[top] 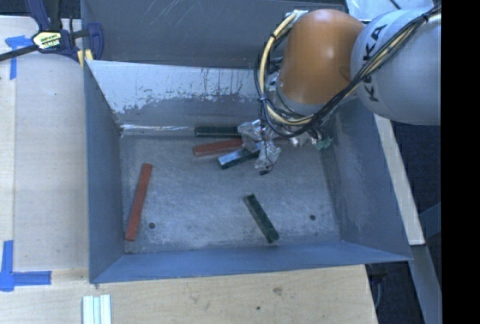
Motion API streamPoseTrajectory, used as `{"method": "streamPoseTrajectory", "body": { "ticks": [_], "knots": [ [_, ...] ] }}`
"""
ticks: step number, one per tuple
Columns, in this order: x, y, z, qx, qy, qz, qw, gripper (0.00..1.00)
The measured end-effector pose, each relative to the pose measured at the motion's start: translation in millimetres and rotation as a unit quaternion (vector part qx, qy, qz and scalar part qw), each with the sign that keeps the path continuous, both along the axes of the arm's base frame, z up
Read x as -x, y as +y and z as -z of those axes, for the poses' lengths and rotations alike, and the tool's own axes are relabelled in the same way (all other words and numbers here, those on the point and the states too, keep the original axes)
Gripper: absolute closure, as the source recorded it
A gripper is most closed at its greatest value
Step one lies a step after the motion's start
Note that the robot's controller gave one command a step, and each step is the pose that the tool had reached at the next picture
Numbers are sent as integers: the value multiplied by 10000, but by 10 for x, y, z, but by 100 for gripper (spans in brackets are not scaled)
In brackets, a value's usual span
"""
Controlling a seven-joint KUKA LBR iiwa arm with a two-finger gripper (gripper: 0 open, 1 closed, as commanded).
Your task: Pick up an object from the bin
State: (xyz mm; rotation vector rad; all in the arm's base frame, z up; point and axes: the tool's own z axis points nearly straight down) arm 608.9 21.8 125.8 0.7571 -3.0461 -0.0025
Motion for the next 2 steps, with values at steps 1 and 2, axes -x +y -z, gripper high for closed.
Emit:
{"method": "streamPoseTrajectory", "body": {
  "ticks": [1,2],
  "knots": [
    [-27,71,-1470,-1,-38,182,9998,100],
    [-26,71,-1469,0,-37,183,9998,100]
  ]
}}
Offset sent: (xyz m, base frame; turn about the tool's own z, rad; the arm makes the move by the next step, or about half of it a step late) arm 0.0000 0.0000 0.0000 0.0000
